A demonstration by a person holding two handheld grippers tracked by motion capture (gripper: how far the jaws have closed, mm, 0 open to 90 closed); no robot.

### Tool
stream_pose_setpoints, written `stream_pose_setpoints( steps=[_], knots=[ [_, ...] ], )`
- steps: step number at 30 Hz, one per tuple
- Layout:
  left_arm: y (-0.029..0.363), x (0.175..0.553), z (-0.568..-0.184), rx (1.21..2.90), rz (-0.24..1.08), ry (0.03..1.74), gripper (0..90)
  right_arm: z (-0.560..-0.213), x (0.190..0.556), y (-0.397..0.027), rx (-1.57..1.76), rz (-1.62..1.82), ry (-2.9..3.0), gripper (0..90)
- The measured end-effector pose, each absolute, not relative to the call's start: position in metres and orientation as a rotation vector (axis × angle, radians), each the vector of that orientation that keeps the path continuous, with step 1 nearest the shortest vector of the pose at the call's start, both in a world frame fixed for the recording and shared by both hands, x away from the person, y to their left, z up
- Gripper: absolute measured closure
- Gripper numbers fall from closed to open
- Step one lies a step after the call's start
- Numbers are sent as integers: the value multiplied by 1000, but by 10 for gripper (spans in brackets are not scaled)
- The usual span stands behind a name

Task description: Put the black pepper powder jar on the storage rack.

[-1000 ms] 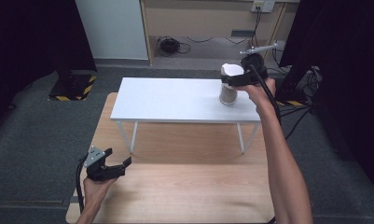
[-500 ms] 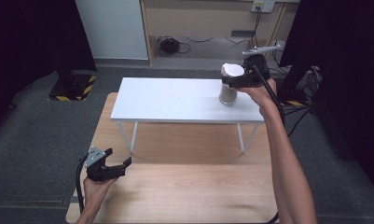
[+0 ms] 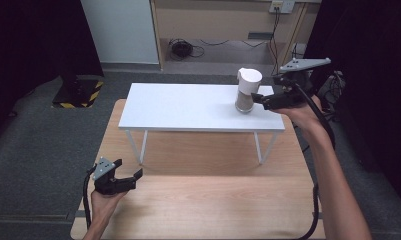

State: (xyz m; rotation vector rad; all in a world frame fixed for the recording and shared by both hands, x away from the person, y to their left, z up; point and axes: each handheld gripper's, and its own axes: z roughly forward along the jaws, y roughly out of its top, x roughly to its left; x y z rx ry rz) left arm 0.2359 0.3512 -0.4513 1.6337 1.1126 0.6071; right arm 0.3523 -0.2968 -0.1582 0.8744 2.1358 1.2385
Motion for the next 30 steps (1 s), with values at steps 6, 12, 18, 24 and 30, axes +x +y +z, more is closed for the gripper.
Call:
stream_pose_setpoints(
  steps=[6,12,18,24,30],
  knots=[
    [350,237,-451,1640,606,1113,52,-161,324,-316,852,1279,2130,54],
    [349,237,-452,1645,607,1112,52,-167,306,-333,835,1298,2153,53],
    [346,238,-451,1669,616,1105,52,-176,291,-348,799,1292,2196,45],
    [346,238,-451,1667,611,1107,52,-182,289,-352,800,1290,2209,45],
    [346,238,-451,1670,603,1106,52,-182,286,-354,807,1294,2202,44]
  ],
)
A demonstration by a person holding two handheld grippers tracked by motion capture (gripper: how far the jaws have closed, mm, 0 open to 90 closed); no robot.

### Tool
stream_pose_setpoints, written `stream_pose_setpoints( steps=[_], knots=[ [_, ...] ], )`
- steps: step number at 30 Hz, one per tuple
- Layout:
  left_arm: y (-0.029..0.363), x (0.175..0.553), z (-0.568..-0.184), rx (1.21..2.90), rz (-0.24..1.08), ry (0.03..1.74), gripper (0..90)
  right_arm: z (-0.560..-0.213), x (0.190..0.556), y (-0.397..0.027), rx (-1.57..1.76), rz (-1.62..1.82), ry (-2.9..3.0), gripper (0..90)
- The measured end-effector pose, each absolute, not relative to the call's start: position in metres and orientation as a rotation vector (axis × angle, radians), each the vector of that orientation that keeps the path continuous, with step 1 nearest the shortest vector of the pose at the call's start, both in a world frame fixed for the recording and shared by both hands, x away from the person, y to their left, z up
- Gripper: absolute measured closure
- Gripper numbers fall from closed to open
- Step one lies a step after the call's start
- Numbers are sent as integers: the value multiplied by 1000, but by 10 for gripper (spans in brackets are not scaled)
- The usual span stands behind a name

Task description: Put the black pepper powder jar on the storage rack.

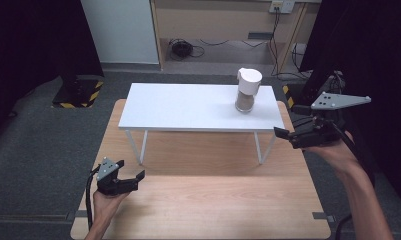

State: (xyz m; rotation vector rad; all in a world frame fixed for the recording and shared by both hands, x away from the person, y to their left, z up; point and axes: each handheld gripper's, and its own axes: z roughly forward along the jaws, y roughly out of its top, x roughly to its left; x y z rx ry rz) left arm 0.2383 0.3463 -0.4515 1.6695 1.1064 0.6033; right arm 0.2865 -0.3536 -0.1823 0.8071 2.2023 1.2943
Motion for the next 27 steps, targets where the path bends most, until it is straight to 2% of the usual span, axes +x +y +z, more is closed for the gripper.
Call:
stream_pose_setpoints(
  steps=[27],
  knots=[
    [344,241,-451,1679,608,1095,52,-184,290,-350,786,1298,2214,49]
  ],
)
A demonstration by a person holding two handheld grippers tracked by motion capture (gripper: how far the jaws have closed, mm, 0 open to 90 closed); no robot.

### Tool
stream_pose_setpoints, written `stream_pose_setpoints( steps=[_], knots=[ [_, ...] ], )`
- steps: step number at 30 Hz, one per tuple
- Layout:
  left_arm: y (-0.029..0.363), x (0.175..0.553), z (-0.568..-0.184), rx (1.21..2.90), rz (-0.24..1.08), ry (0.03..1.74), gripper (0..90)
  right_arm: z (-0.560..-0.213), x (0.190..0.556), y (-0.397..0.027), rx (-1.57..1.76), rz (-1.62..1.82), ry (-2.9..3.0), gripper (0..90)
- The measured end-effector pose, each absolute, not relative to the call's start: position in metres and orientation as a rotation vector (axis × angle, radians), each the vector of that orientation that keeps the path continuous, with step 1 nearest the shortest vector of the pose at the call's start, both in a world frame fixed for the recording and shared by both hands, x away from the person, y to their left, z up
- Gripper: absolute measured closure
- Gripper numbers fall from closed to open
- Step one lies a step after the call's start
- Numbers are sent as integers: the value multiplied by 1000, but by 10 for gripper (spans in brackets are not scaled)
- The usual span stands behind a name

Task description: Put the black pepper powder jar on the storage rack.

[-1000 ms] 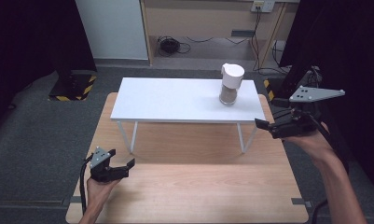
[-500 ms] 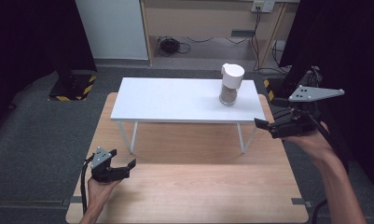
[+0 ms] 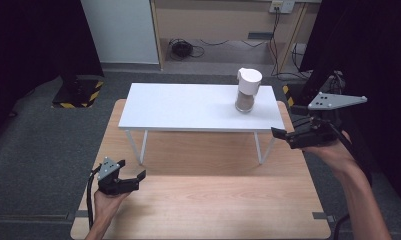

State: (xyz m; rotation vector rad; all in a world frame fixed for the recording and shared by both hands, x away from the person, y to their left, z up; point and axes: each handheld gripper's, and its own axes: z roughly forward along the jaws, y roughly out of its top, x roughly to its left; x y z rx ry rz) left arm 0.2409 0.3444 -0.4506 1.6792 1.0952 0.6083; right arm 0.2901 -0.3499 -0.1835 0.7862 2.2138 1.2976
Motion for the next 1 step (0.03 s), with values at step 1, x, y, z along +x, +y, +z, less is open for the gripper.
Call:
stream_pose_setpoints(
  steps=[1],
  knots=[
    [344,241,-451,1676,610,1097,52,-184,290,-350,786,1301,2211,49]
  ],
)
